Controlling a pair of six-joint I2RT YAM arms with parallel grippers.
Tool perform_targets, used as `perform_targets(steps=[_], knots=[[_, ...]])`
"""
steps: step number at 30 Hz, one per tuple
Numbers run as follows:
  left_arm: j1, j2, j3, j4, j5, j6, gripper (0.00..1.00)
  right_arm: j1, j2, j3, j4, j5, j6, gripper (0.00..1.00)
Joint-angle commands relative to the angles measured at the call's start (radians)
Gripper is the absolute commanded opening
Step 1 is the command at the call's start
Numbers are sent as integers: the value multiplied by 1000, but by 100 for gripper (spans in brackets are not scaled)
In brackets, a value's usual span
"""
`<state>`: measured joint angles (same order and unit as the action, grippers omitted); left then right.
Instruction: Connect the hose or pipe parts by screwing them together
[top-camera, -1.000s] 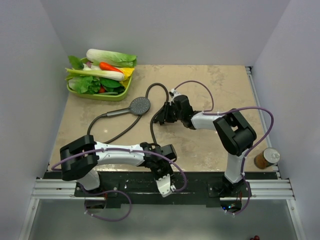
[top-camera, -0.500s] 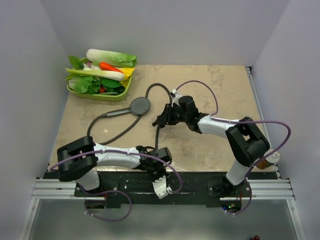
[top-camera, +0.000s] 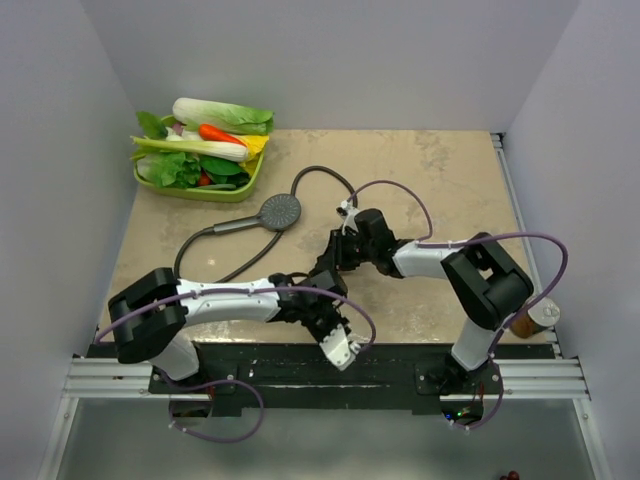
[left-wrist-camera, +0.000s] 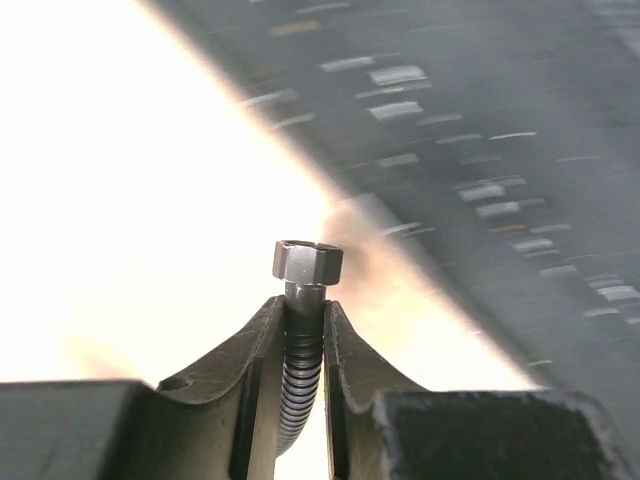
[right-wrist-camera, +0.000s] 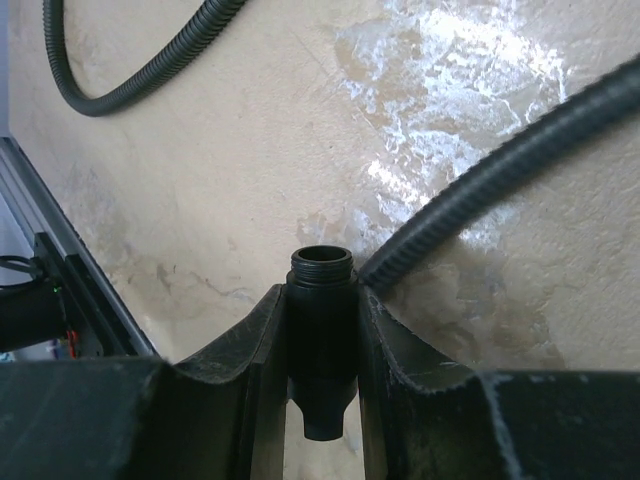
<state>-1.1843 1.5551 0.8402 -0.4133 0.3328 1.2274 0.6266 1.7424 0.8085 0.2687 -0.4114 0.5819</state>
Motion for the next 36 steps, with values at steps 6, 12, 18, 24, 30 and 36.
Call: perform_targets(steps=[6,12,18,24,30,36], knots=[[86,-43,99,10,34,-108,0,-2,150,58,18,62,-44,0],[104,-9,27,91,5,-80,0,-4,203,99,0,108,-44,0],[112,39,37,82,11,-83,0,-2,236,109,7,122,-31,0],[101,59,31,87,40,-104,7,-4,255,110,29,122,-21,0],[66,68,7,111,40,-120,15,-4,263,103,49,115,-13,0],[38,80,-1,136,34,-132,33,-4,270,100,56,114,-8,0]])
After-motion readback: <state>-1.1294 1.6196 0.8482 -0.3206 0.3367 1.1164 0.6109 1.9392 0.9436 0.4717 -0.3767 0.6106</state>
